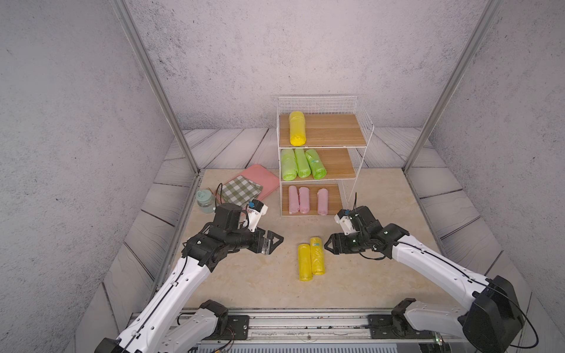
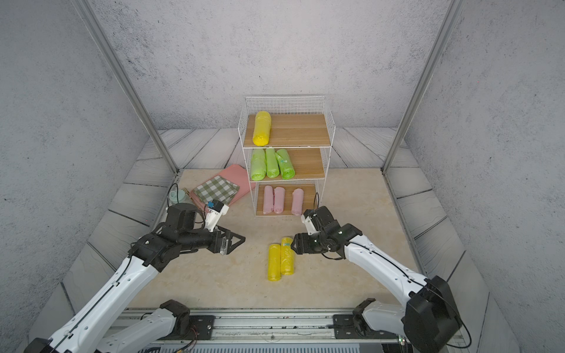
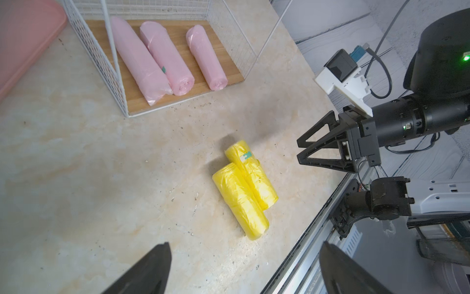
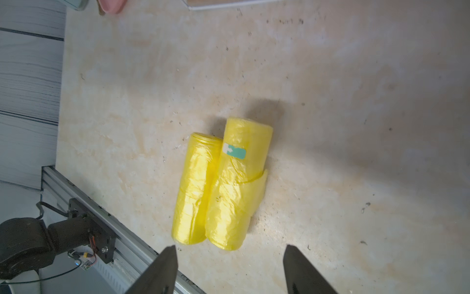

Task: Sort the rolls of trash bags by color and place them on the shelf
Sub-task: Pick up the roll of trash bags from the center of the board.

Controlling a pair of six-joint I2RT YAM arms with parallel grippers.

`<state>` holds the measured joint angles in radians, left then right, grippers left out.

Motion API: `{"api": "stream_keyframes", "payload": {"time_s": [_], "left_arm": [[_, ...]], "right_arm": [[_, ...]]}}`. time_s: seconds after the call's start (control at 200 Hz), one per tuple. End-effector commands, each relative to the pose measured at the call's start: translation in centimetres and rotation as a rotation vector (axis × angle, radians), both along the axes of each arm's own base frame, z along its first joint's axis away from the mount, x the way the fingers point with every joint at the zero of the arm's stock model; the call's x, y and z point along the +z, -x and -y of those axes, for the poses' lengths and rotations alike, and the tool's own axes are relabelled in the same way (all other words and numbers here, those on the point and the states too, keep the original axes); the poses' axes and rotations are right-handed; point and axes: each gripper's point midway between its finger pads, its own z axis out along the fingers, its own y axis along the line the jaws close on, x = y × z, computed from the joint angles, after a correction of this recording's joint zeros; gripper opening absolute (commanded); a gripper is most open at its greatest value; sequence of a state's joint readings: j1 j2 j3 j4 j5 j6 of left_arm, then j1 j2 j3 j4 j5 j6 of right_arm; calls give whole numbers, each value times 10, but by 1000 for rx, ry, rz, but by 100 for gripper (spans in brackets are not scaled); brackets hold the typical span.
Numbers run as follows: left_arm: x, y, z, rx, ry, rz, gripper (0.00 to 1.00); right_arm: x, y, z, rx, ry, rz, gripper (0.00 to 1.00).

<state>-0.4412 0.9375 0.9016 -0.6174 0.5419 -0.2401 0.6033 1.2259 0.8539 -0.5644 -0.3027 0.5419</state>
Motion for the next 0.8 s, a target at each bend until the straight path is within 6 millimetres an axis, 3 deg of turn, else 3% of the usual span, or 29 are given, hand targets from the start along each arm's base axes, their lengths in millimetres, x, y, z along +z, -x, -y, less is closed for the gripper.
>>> {"api": "stream_keyframes", "payload": {"time_s": [0.0,0.23,0.651,0.796], "left_arm": [[-18,1,1,25,-16,-44,97],[-46,0,5,50,-55,-101,97],[-78,-8,6,97,-94,-190,97],[-80,-11,4,117,-110,-194,97]], "right_arm": [[-7,-4,-2,-56,-22,-4,70],[-36,-7,-12,-85,-14,-87,70],[-59,-9,-35,-59,3,-172,70],[-68,-6,-40,-41,37,-197,70]]}}
